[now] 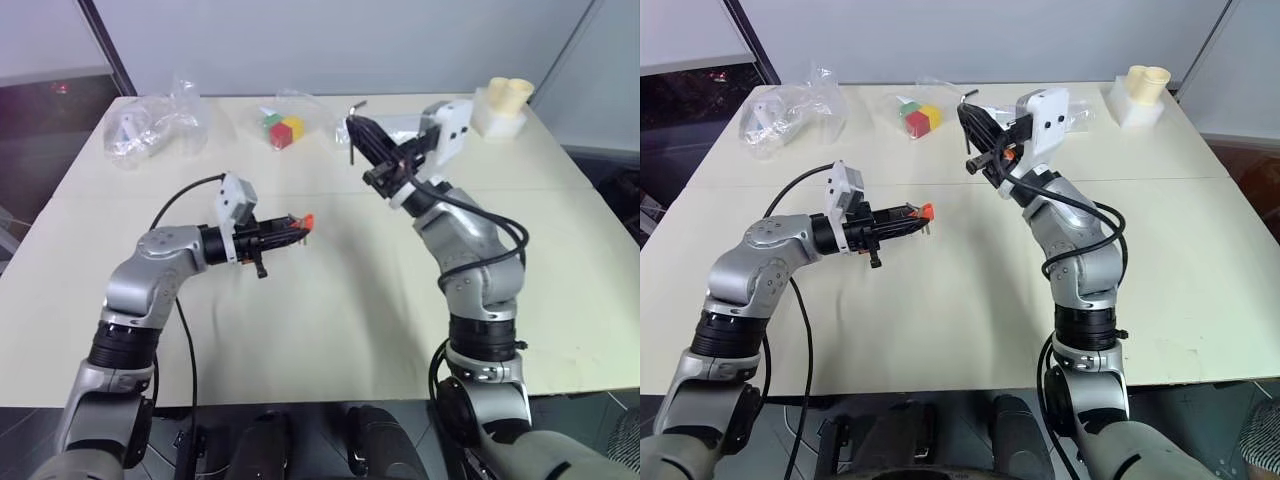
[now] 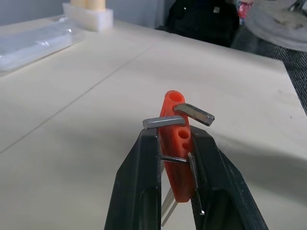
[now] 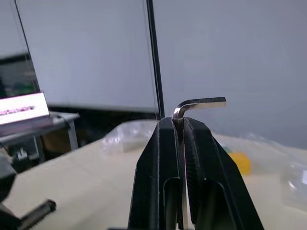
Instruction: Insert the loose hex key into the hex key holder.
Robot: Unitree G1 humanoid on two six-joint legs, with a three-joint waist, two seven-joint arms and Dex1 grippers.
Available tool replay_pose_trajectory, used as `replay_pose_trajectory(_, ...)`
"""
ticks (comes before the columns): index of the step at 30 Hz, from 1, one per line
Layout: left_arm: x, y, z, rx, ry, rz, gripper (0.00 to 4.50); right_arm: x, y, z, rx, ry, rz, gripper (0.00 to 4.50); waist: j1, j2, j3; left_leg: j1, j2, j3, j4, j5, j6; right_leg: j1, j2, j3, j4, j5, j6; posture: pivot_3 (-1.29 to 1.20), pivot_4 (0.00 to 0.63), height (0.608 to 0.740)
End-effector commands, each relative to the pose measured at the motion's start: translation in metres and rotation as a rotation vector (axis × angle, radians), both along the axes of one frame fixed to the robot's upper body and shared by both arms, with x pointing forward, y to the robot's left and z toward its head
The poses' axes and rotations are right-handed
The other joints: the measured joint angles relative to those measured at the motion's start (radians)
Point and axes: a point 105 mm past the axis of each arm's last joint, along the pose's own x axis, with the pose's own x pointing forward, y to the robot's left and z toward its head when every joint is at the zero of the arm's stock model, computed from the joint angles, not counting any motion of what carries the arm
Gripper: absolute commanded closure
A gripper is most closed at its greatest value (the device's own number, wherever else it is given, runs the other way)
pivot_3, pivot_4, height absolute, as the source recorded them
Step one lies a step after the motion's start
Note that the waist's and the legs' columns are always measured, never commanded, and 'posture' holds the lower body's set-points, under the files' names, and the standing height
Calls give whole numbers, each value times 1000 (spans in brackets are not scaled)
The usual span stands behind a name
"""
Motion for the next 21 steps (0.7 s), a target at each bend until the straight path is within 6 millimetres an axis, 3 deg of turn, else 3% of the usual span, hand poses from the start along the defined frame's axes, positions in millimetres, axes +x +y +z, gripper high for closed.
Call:
replay_pose_trajectory(1,4,-3,14,-11,-56,5,4218,-9,11,5,40,-97,15,4457,-1,0,0,0,0,0,0,0,0,0,0,0,0,0,0,0,150,740)
replay_pose_trajectory(10,9,-3,18,-15,-60,27,4218,-22,34,-22,-23,-140,94,4457,-2,0,0,0,0,0,0,0,0,0,1,0,1,0,0,0,150,740)
replay_pose_trajectory(21,13,-1,20,-17,-64,38,4218,-32,45,-30,-62,-146,169,4457,-1,0,0,0,0,0,1,0,0,-1,1,0,2,0,0,0,150,740)
